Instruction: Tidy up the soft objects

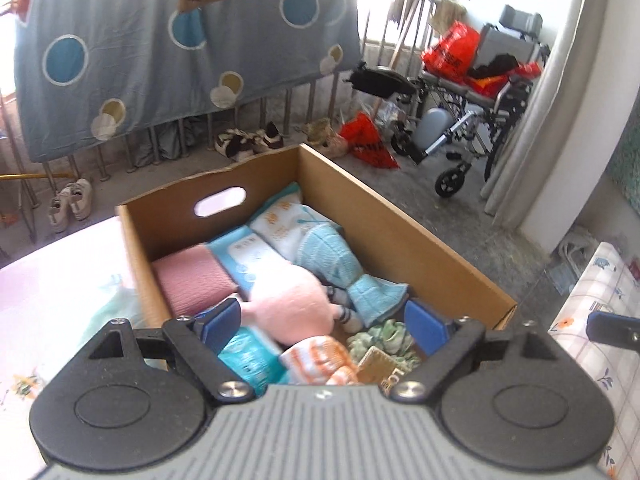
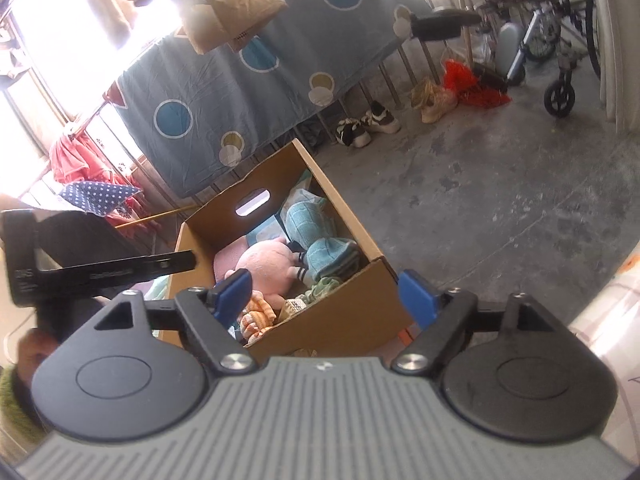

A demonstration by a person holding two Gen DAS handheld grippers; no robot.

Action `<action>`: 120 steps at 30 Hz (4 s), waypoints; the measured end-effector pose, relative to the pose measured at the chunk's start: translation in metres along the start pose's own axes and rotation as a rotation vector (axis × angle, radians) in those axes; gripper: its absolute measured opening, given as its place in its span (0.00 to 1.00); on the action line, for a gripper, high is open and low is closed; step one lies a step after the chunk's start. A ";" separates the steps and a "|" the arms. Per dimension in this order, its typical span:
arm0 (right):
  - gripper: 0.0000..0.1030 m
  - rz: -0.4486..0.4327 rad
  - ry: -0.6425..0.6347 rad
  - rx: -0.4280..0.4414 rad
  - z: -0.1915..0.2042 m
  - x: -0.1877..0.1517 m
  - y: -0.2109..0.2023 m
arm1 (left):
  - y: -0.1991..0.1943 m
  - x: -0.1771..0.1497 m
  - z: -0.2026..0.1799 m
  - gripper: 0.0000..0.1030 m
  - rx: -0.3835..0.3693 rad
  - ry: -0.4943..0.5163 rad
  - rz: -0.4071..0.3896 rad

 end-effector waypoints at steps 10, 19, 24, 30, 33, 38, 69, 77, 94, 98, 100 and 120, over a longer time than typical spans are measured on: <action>0.99 -0.029 -0.111 0.039 0.076 -0.004 0.003 | -0.093 -0.047 0.101 0.94 0.166 -0.129 -0.135; 0.99 0.014 -0.149 0.079 0.147 -0.057 0.039 | -0.135 -0.115 0.162 1.00 0.301 -0.265 -0.165; 0.99 0.116 -0.202 0.069 0.164 -0.076 0.060 | -0.147 -0.133 0.175 1.00 0.403 -0.283 -0.162; 0.99 0.098 -0.349 -0.105 0.171 -0.076 0.061 | -0.152 -0.130 0.165 1.00 0.480 -0.200 -0.148; 0.99 0.076 -0.412 -0.165 0.172 -0.072 0.062 | -0.151 -0.128 0.159 1.00 0.484 -0.195 -0.140; 0.99 0.096 -0.445 -0.168 0.173 -0.067 0.069 | -0.149 -0.129 0.155 1.00 0.449 -0.261 -0.111; 0.99 0.112 -0.425 -0.048 0.181 -0.059 0.063 | -0.117 -0.127 0.121 1.00 0.429 -0.263 -0.044; 0.99 0.124 -0.424 -0.050 0.177 -0.063 0.067 | -0.119 -0.126 0.123 1.00 0.440 -0.266 -0.046; 0.99 0.118 -0.434 -0.044 0.182 -0.058 0.066 | -0.119 -0.128 0.123 1.00 0.433 -0.267 -0.044; 0.99 0.115 -0.437 -0.042 0.183 -0.057 0.065 | -0.120 -0.127 0.123 1.00 0.433 -0.264 -0.046; 0.99 0.115 -0.441 -0.042 0.184 -0.057 0.064 | -0.120 -0.127 0.123 1.00 0.433 -0.265 -0.045; 0.99 0.124 -0.463 -0.033 0.186 -0.057 0.070 | -0.120 -0.127 0.125 1.00 0.431 -0.269 -0.037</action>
Point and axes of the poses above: each gripper's, at about its wrist camera, not at the fingertips, and y roughly the way its jaws point, z to its left, x to its top, the point moved 9 cm from there along y, roughly the way its jaws point, and after that the axes turned 12 degrees about -y, right-handed, at the moved point
